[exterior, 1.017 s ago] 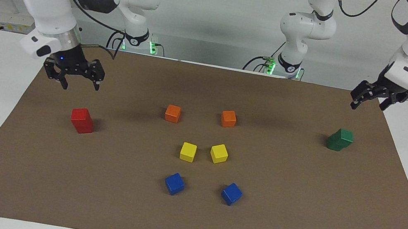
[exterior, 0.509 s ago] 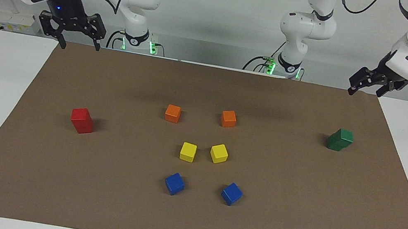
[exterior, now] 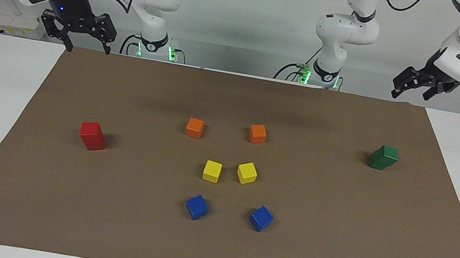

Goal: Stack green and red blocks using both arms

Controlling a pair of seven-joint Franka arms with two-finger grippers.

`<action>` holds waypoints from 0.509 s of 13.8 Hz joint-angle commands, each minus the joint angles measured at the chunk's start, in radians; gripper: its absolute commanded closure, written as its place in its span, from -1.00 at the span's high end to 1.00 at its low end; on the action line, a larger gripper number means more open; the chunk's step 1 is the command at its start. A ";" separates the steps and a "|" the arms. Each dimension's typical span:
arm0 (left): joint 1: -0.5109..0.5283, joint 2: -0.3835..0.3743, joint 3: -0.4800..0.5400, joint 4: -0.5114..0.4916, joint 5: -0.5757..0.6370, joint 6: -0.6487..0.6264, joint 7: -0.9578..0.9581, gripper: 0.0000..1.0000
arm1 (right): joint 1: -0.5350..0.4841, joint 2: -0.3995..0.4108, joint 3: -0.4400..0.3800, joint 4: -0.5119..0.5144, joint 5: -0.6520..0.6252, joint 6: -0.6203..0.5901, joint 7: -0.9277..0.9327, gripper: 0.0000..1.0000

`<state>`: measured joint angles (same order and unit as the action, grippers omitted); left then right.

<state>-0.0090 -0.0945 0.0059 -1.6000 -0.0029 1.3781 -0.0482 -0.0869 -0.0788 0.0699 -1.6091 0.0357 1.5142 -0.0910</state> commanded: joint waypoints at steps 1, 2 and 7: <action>-0.005 -0.045 0.000 -0.049 -0.012 0.001 -0.015 1.00 | -0.011 0.007 0.008 0.014 -0.007 -0.019 0.023 1.00; -0.006 -0.030 0.003 -0.043 -0.012 0.006 -0.015 1.00 | -0.011 0.007 0.008 0.014 -0.007 -0.017 0.023 1.00; -0.039 0.024 0.039 0.003 -0.012 0.018 -0.018 1.00 | -0.014 0.007 0.007 0.014 -0.014 -0.016 0.036 1.00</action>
<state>-0.0236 -0.0861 0.0199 -1.6172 -0.0035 1.3836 -0.0498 -0.0891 -0.0787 0.0696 -1.6090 0.0331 1.5135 -0.0774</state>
